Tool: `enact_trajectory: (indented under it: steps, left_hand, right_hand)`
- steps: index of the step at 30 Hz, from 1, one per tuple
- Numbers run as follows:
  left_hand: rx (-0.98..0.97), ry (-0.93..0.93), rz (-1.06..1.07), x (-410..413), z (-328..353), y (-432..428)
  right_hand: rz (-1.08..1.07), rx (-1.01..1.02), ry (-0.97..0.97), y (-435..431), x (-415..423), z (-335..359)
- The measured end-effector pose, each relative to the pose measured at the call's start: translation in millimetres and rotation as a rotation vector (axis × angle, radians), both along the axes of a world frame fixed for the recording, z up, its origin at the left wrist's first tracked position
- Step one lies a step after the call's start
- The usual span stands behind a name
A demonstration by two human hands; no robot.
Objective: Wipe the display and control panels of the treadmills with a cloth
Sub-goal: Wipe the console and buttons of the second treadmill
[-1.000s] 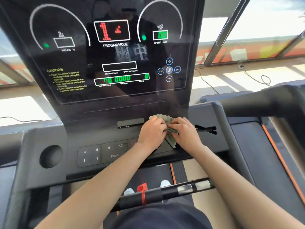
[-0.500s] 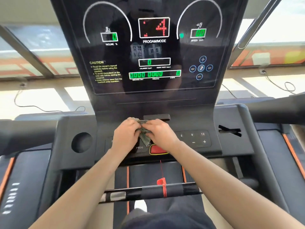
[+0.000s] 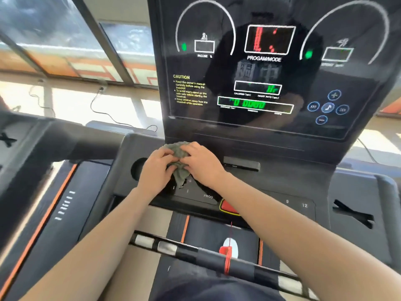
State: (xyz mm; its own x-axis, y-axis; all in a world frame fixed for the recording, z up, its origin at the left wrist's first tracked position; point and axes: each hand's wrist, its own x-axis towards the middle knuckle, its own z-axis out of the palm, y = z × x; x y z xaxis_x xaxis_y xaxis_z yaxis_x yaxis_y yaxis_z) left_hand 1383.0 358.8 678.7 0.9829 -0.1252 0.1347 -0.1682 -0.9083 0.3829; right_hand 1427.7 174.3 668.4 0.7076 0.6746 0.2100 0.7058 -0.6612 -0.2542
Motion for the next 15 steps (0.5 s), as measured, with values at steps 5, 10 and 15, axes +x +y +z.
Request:
enact_trajectory:
  steps: [5, 10, 15]
  left_hand:
    - [0.001, 0.065, 0.063, -5.0, 4.5, 18.0]
    - [-0.008, 0.129, 0.059, -35.1, 1.9, 32.4]
    - [-0.035, 0.089, 0.021, -74.2, -11.9, 33.1]
  right_hand:
    - [0.056, -0.061, 0.010, 14.9, 2.5, 9.4]
    - [0.088, -0.103, 0.086, 31.2, -23.8, 6.7]
    - [0.026, -0.086, 0.130, 30.4, -66.0, 4.0]
